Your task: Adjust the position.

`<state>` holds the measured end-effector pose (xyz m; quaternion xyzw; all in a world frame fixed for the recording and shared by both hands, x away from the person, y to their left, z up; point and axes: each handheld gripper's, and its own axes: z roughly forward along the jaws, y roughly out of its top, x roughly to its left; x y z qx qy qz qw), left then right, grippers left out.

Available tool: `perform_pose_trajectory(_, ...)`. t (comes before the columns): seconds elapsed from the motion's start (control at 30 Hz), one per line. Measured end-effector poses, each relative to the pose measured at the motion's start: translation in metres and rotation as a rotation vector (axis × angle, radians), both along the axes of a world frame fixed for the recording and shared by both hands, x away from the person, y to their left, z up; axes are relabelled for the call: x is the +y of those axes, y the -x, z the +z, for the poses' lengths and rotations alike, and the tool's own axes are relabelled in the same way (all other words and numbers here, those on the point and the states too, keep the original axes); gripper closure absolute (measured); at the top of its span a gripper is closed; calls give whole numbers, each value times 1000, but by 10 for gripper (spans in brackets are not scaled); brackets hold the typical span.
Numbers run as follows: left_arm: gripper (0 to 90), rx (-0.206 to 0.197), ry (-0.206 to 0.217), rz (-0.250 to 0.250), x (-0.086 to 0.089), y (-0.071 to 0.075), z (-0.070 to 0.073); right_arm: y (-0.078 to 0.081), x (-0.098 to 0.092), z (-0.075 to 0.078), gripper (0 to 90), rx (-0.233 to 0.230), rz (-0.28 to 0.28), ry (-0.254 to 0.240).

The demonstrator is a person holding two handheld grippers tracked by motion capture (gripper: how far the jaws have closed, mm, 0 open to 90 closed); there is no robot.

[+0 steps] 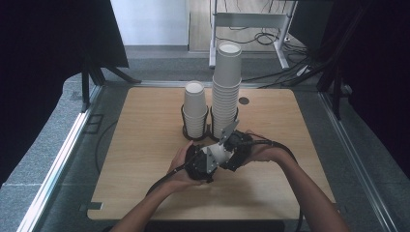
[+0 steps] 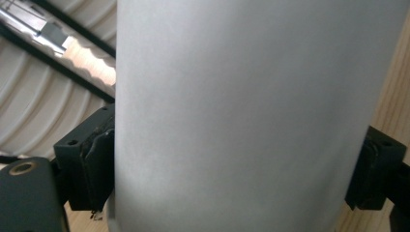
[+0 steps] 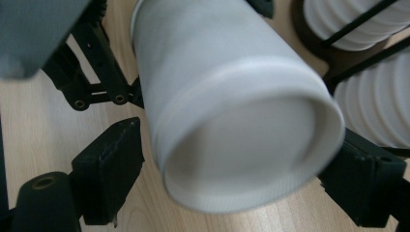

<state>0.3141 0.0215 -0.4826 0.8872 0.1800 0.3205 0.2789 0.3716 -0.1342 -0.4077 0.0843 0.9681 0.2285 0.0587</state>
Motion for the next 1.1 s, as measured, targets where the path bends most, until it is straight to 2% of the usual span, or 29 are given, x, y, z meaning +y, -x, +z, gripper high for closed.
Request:
perform_pose_trajectory(0.1, 116, -19, -29, -13, -5, 2, 0, 0, 4, -2, 163, 18, 16, 40)
perform_pose_trajectory(0.2, 116, -29, -32, -20, -9, 3, 0, -1, 7, -6, 194, 28, 27, 78)
perform_pose_trajectory(0.27, 116, -47, -48, -20, -11, 3, -2, -2, 8, -7, 200, 28, 31, 88)
perform_pose_trajectory(0.5, 115, -43, -81, -25, -15, 2, -5, -8, 8, -10, 215, 63, 33, 113)
perform_pose_trajectory(0.6, 113, -41, -78, -25, -16, 2, -6, -8, 7, -11, 228, 69, 44, 126)
perform_pose_trajectory(0.77, 90, -48, -66, -19, -17, 2, -6, -8, 5, -11, 234, 66, 49, 114)
perform_pose_trajectory(0.83, 0, -34, -62, -16, -17, 1, -4, -8, 3, -10, 236, 66, 45, 102)
perform_pose_trajectory(0.9, 0, -35, -49, -22, -16, 2, -3, -8, 1, -11, 237, 62, 36, 95)
perform_pose_trajectory(0.93, 0, -45, -58, -24, -16, 2, -3, -9, 0, -11, 237, 59, 35, 91)
perform_pose_trajectory(1.1, 0, -37, -43, -16, -13, 3, -3, -9, -5, -19, 237, 67, 10, 63)
